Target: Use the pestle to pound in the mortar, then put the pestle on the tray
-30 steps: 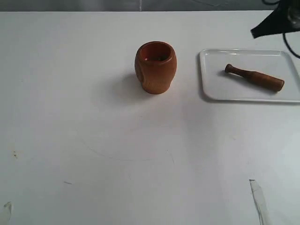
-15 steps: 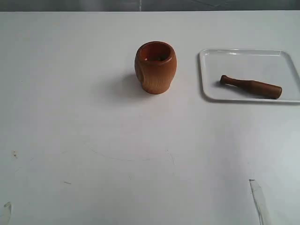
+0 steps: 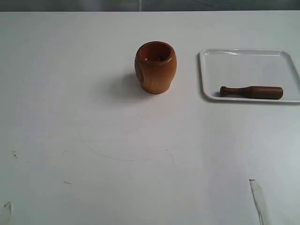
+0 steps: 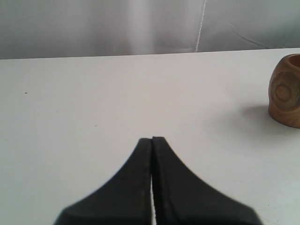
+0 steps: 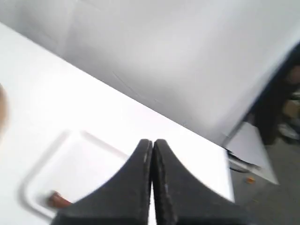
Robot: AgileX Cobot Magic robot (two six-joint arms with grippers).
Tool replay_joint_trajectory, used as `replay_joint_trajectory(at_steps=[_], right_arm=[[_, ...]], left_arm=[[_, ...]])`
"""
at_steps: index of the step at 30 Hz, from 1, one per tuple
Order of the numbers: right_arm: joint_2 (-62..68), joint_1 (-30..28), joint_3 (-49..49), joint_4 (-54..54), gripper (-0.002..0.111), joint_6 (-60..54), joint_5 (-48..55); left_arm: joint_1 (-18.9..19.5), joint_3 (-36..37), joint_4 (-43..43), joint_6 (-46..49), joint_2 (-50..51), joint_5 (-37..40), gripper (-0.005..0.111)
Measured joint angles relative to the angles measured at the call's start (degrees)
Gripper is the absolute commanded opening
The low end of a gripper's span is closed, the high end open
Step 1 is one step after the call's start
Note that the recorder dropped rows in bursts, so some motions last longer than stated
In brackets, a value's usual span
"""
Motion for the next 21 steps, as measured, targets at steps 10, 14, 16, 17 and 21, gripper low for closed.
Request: replay_joint_trajectory(at_steps=[10,14,16,17,21], right_arm=[[-18.68,4.49,10.3,52.23,0.0,-29.19,-6.67],[-28.92,5.37,14.11,61.59,0.0,-31.4,-11.33],[-33.54,5.37,16.9,63.12,0.0,-32.21,-13.45],[-34.66,5.37,18.26,63.42,0.0,-32.35,-14.69],[-35.73,5.37,26.21,64.38,0.0,-32.79,-23.52]], left_arm=[[0.0,0.0,0.0,0.0,0.0,0.0,0.0],[0.0,0.0,0.0,0.0,0.0,0.0,0.0],[0.0,0.0,0.0,0.0,0.0,0.0,0.0],[0.0,0.0,0.0,0.0,0.0,0.0,0.0],[0.0,0.0,0.0,0.0,0.0,0.0,0.0]])
